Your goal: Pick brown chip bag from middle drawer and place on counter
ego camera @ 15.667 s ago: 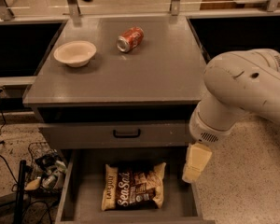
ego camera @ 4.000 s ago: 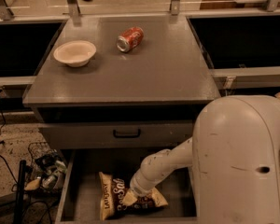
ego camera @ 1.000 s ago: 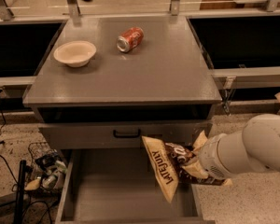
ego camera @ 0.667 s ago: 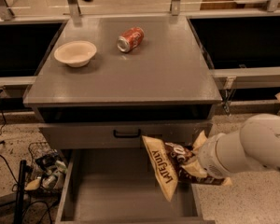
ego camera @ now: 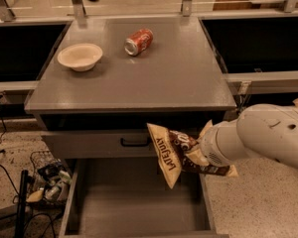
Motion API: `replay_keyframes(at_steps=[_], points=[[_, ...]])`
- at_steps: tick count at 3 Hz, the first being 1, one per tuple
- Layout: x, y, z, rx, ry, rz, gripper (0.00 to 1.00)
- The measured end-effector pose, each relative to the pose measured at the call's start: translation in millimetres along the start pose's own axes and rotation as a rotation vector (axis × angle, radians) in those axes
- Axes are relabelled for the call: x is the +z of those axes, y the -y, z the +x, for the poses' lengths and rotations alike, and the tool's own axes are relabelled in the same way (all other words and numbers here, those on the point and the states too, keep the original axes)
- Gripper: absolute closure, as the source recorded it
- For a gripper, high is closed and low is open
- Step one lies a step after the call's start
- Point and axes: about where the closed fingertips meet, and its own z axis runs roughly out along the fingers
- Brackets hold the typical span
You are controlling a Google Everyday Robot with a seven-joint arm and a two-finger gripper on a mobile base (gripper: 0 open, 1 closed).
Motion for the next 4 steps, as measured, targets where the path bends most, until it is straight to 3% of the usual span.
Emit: replay_keyframes(at_steps=[1, 2, 3, 4], points=[[0, 0, 0, 0.0, 0.0, 0.0, 1.0], [-28, 7, -3, -0.009, 0.006, 0.064, 1.0], [-81, 18, 1, -0.015, 0.01, 0.185, 1.0], [-93, 19, -1, -0.019, 0.011, 0.209, 1.0]])
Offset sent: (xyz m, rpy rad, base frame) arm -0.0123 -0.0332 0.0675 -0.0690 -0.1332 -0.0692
